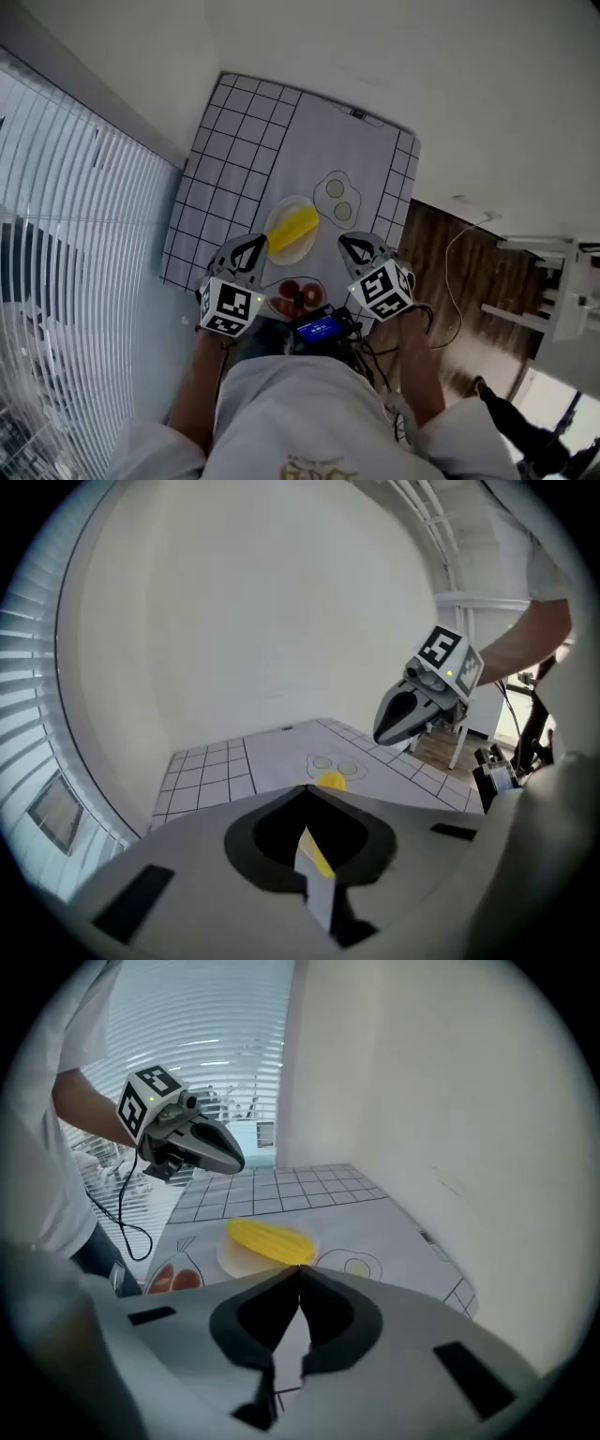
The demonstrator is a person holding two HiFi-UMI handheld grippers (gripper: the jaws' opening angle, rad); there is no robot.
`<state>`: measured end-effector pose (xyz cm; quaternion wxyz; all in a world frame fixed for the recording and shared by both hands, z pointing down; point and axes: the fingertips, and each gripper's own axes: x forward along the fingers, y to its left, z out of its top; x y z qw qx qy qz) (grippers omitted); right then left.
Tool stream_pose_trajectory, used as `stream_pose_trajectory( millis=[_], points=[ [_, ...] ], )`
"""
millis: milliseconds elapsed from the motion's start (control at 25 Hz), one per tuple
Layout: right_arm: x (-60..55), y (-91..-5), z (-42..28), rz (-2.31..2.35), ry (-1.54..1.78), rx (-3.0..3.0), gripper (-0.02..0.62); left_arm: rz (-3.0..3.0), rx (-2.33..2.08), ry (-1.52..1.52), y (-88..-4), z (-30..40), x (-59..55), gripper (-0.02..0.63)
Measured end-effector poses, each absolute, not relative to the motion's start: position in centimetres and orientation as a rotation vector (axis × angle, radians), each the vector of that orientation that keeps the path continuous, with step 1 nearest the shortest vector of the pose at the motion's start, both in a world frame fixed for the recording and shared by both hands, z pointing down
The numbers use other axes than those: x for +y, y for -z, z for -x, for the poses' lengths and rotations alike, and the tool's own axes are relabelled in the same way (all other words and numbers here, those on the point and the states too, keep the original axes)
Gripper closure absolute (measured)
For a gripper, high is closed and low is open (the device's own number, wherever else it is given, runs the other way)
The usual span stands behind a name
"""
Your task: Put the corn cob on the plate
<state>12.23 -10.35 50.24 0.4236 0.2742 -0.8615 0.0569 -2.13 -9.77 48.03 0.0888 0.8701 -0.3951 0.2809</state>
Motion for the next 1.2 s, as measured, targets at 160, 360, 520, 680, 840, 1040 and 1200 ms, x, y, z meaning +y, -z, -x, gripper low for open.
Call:
stream_pose_trajectory(
  millis=[160,360,520,680,840,1040,1200],
  points=[
    [-9.4,-48.4,-12.7,-0.825,-0.177,-2.186,0.588,-2.618,-1.21,-0.764,-45.7,2.2,-10.3,0.597],
    [-9.2,-44.6,-12.8,-1.044,-0.184,-2.27,0.588,-2.656,-1.283,-0.609,-41.9,2.1,-10.3,0.597],
    [-9.2,-41.0,-13.2,-1.165,-0.164,-2.336,0.589,-2.691,-1.346,-0.498,-38.9,2.2,-10.0,0.598],
    [-8.9,-36.5,-13.4,-1.27,-0.168,-2.485,0.589,-2.774,-1.396,-0.384,-35.5,2.1,-9.6,0.597],
    [-8.1,-31.7,-12.8,-1.383,-0.131,-2.642,0.589,-2.854,-1.411,-0.323,-33.2,2.2,-8.8,0.598],
    [-8.4,-29.6,-13.5,-1.521,-0.3,-2.785,0.589,-2.81,-1.423,-0.228,-31.7,2.6,-9.4,0.598],
    [-8.4,-31.4,-13.4,-1.552,-0.232,-2.664,0.589,-2.826,-1.383,-0.208,-31.3,2.3,-9.2,0.597]
  ],
)
